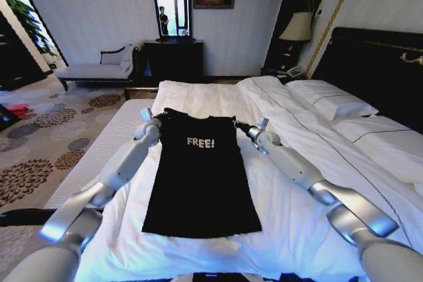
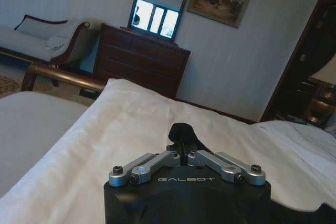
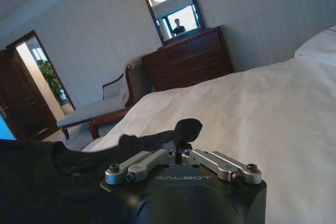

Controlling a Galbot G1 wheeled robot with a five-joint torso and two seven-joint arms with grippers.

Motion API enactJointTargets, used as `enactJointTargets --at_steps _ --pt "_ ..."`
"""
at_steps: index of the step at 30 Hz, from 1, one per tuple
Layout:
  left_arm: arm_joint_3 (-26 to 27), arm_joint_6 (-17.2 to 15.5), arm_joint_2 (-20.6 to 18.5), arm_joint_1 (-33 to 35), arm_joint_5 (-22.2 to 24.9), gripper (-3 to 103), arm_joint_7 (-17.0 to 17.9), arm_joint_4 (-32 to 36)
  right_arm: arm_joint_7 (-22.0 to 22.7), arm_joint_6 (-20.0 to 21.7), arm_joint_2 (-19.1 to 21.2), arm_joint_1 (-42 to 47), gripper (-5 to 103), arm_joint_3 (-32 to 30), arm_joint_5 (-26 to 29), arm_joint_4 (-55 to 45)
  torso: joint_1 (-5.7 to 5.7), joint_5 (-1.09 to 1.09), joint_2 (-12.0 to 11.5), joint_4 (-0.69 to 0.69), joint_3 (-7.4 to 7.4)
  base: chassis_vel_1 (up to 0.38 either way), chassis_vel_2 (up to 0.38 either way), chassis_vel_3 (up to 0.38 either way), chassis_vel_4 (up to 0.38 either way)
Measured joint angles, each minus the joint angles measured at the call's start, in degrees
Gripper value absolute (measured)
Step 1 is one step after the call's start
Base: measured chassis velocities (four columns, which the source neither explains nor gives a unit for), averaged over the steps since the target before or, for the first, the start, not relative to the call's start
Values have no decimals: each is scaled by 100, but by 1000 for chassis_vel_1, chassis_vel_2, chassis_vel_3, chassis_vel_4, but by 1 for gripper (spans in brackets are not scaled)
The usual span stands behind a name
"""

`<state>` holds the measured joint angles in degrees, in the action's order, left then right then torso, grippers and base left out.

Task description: Fold the clothes on the bed.

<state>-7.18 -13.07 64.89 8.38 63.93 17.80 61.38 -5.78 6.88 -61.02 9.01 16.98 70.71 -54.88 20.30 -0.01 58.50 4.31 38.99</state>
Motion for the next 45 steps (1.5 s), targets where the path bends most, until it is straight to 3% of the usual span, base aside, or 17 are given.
enactJointTargets --at_steps 9,16,23,28,29,33,40,45 --pt "-481 104 519 -914 -17 1 -360 -1216 -257 -183 -741 -455 0 133 -313 1036 0 1 0 1 0 0 0 0 0" --pt "-508 131 646 -917 -101 1 -454 -1406 -281 -284 -890 -541 0 156 -482 1306 1 2 0 1 0 0 0 0 0" --pt "-288 121 262 -413 -58 1 -312 -575 -171 -441 -314 -193 0 4 -652 453 0 0 0 -1 -1 0 0 0 0" --pt "122 37 -242 429 142 1 -30 856 18 -655 435 359 0 -177 -846 -772 -1 0 0 6 -2 0 0 0 0" --pt "122 37 -242 429 142 1 -30 856 18 -655 435 359 0 -177 -846 -772 -1 0 0 6 -2 0 0 0 0" --pt "319 12 -529 1141 213 1 117 2065 127 -816 765 815 0 -268 -970 -1609 -1 1 0 0 -2 0 0 0 0" --pt "446 12 -876 1825 212 1 265 2912 210 -958 1075 1503 0 -395 -1139 -2283 -2 3 0 4 -3 0 0 0 0" --pt "610 11 -1217 2391 232 1 368 3503 263 -1042 1220 1853 0 -478 -1275 -2626 -1 2 0 -1 -1 0 0 0 0"
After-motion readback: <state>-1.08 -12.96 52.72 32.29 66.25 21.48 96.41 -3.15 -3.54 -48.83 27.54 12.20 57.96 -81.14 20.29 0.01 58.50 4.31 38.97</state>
